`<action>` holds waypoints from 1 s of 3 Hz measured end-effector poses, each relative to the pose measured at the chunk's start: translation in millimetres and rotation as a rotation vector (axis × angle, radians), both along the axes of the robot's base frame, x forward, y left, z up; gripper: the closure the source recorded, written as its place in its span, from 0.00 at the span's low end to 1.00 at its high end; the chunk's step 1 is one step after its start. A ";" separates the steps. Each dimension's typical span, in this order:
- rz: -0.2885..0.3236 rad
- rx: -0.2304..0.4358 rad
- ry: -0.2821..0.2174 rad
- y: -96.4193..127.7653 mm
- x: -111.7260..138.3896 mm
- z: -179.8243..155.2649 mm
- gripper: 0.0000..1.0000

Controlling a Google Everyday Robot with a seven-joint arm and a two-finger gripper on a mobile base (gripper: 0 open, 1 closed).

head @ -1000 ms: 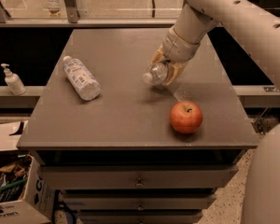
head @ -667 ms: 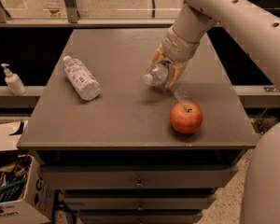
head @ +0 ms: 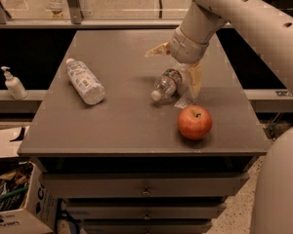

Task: Knock water bottle over

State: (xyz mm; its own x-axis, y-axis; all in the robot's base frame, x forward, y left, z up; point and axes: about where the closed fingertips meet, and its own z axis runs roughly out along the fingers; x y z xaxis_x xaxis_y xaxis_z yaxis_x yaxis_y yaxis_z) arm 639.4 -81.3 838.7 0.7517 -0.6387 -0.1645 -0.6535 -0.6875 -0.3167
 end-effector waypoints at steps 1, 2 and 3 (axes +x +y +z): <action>-0.036 0.057 0.026 -1.5 3.7 7.7 0.00; -0.124 0.156 0.095 -8.2 10.6 14.1 0.00; -0.247 0.289 0.156 -18.4 16.3 24.7 0.00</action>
Offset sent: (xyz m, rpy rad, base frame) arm 0.0208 -0.0195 0.0353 0.2963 0.1910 -0.2431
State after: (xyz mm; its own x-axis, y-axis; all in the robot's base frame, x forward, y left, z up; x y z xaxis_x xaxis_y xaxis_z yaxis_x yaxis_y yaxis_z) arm 655.6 -99.7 863.4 0.5334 -0.7072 -0.4640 -0.8432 -0.4012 -0.3578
